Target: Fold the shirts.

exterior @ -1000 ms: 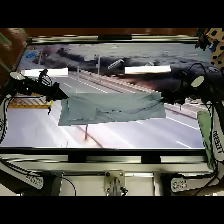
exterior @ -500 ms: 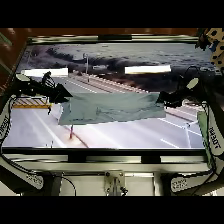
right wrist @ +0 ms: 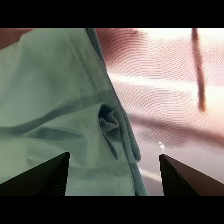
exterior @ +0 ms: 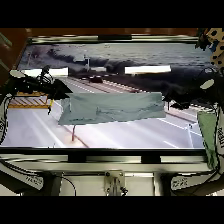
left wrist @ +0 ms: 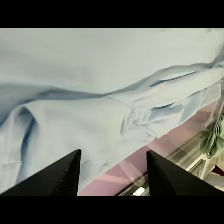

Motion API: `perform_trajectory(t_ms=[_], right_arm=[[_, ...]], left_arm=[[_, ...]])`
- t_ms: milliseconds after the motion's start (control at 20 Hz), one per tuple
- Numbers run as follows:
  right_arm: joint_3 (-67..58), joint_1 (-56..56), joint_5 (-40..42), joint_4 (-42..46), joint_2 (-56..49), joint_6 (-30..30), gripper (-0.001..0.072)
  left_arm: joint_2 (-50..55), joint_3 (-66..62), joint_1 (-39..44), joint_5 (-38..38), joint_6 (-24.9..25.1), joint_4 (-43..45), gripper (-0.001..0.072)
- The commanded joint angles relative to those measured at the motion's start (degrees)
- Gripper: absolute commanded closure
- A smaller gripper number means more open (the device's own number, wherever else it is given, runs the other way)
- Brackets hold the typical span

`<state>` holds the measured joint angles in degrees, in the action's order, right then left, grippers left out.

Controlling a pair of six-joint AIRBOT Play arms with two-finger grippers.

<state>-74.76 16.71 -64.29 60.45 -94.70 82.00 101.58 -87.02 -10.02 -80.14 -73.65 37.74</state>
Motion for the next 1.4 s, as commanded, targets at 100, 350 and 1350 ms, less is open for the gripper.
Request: perform_trajectory(t_ms=[100, 350, 1350], right_arm=[[-0.04, -0.04, -1.09, -6.6, -5.33, -2.34, 0.0013], [-0.04, -0.48, -2.36, -13.86, -9.27, -3.96, 0.0108], [-0.04, -0.87, -15.43, -20.02, 35.21, -0.83, 0.0662]], left_arm=[[-2.47, -0.04, 0.52, -0.52, 0.52, -0.72, 0.0327], [-3.56, -0.04, 0.55, -0.5, 0.5, -0.76, 0.0326], [-3.32, 6.97, 40.37, 34.34, -3.13, -8.74, 0.068]])
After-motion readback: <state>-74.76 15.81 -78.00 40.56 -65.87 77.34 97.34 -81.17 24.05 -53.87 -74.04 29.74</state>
